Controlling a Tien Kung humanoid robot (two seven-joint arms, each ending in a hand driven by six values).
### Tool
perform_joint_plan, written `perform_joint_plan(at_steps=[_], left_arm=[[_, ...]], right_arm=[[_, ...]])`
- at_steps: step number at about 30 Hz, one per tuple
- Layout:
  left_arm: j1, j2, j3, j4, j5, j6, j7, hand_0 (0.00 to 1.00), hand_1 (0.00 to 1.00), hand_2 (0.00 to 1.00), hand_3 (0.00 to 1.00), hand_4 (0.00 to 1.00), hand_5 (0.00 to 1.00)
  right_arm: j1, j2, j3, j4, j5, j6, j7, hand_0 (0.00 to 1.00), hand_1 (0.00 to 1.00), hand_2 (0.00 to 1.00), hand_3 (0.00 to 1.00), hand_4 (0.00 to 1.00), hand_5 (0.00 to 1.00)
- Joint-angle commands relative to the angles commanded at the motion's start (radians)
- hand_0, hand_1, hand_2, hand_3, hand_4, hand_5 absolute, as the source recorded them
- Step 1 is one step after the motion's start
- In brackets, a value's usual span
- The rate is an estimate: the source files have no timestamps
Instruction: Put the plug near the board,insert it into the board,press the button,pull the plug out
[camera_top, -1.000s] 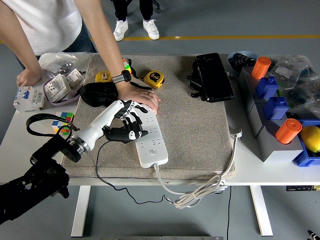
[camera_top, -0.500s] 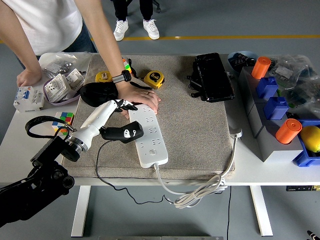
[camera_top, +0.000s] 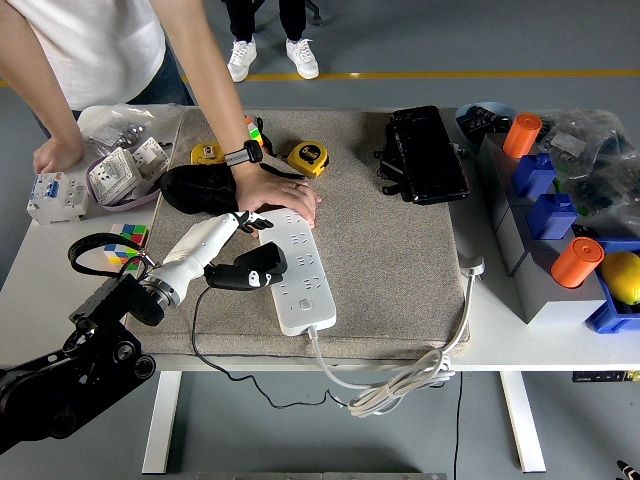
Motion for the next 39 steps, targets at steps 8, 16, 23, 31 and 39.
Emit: perform_joint_plan(at_steps=[8,16,23,31,39], left_arm=[[-0.01,-0.009,0.024,0.029,-0.008,0.02,-0.004,0.662,0.644,0.649,0.681,0.998,0.256],[-0.023,-0.019,0.036,0.046,-0.002,0.018,0.019,0.582,0.6,0.582,0.603,0.996,0.17],[-0.028,-0.029,0.047,0.056,0.0,0.032,0.014,0.527,0.551,0.573,0.581,0.93,0.085],[-0.042,-0.038,0.055,0.069,0.015,0.056,-0.004,0.408,0.507,0.525,0.551,0.851,0.028],[-0.051,-0.051,0.059,0.079,0.056,0.045,0.015,0.356,0.486,0.51,0.552,0.836,0.01]], right_arm=[[0.002,-0.001,-0.002,0.001,0.0,0.0,0.0,0.622,0.674,0.677,0.566,0.844,0.483],[0.0,-0.003,-0.001,0.002,-0.001,-0.001,0.0,0.622,0.674,0.677,0.566,0.844,0.483],[-0.002,-0.001,-0.002,0.002,0.0,-0.001,0.001,0.622,0.674,0.677,0.565,0.844,0.483],[-0.003,0.001,0.004,0.002,-0.001,-0.001,0.001,0.621,0.674,0.677,0.565,0.843,0.484],[-0.004,0.002,0.004,0.002,0.0,-0.001,0.001,0.621,0.674,0.677,0.565,0.844,0.485]])
